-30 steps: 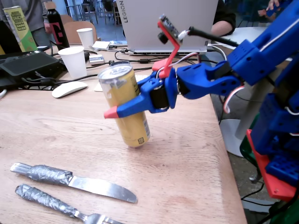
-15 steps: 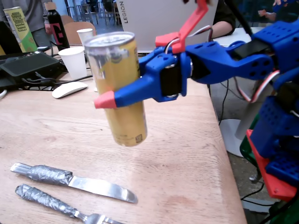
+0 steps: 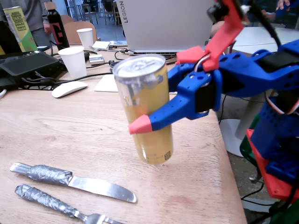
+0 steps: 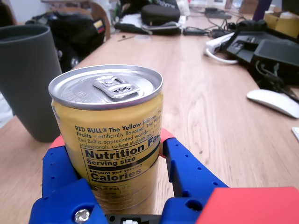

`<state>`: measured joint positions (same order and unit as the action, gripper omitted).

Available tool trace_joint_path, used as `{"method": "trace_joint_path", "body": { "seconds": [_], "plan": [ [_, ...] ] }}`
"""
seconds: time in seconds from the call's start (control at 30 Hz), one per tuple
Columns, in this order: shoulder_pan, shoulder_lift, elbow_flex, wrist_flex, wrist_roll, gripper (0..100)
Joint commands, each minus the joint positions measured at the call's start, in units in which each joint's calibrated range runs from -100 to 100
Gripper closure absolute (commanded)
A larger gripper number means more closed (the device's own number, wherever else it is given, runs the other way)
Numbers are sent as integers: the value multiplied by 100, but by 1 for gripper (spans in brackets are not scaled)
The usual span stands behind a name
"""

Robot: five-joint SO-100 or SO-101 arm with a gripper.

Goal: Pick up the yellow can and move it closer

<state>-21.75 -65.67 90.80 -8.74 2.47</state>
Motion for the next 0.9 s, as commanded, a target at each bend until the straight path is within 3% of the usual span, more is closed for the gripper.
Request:
{"method": "trace_joint_path", "body": {
  "seconds": [0.0, 0.27, 0.67, 0.87],
  "plan": [
    [110, -663, -147, -13, -34, 70],
    [1160, -2086, 891, 135, -29, 70],
    [1193, -3133, 891, 2976, -29, 70],
    [1210, -3141, 891, 3624, -34, 71]
  ]
}}
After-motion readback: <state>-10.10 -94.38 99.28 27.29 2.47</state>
